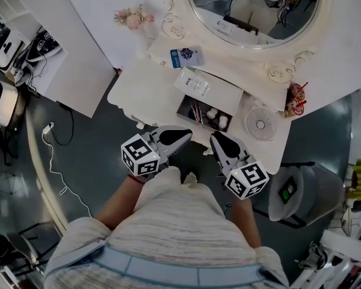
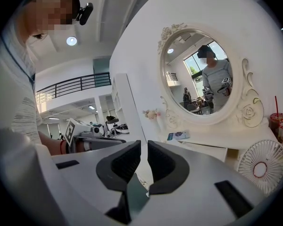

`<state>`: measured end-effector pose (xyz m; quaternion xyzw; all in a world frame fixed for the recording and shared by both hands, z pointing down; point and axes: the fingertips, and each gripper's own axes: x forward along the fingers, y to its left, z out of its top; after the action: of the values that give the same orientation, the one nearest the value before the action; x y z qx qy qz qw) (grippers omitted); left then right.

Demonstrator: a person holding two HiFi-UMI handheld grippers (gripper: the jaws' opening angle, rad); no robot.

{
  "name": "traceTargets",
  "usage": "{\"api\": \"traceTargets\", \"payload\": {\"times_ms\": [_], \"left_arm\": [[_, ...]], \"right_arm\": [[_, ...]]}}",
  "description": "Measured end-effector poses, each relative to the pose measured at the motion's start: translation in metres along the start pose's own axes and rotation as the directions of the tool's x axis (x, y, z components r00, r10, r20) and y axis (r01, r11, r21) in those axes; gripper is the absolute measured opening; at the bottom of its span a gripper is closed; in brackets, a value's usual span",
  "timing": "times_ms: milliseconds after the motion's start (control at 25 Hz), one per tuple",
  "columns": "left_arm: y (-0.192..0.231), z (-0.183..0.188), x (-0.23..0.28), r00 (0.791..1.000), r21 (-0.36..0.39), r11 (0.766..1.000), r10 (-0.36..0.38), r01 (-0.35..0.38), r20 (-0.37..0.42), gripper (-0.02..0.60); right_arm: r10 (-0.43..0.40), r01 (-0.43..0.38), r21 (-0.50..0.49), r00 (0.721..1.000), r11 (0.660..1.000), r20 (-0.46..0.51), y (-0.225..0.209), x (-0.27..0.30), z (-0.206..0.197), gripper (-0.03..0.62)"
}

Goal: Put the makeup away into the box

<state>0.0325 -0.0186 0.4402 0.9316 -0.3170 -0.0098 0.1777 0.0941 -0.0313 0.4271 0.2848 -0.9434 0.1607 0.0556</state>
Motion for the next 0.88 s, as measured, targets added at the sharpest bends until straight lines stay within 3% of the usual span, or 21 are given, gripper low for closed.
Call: {"api": "traceTargets", "payload": {"times_ms": [440, 720, 880], "left_arm": [[0.049, 0.026, 0.019, 0.994, 0.016, 0.995, -0.094, 0.094, -0.049, 0.015], [0.086, 0.022, 0.016, 0.990, 0.036, 0.996, -0.077, 0.082, -0.114, 0.015], [0.116, 0.011, 0.014, 0.983, -0.004, 0.999, -0.050, 0.051, -0.176, 0.015]], "right_arm": [[-0.069, 0.069, 0.008, 0.998, 0.998, 0.013, -0.013, 0.042, 0.021, 0.011], [-0.112, 0.111, 0.031, 0.994, 0.993, 0.006, -0.020, 0.062, 0.018, 0.011], [-0.125, 0.124, 0.035, 0.992, 0.992, 0.006, -0.021, 0.069, 0.017, 0.011]]}}
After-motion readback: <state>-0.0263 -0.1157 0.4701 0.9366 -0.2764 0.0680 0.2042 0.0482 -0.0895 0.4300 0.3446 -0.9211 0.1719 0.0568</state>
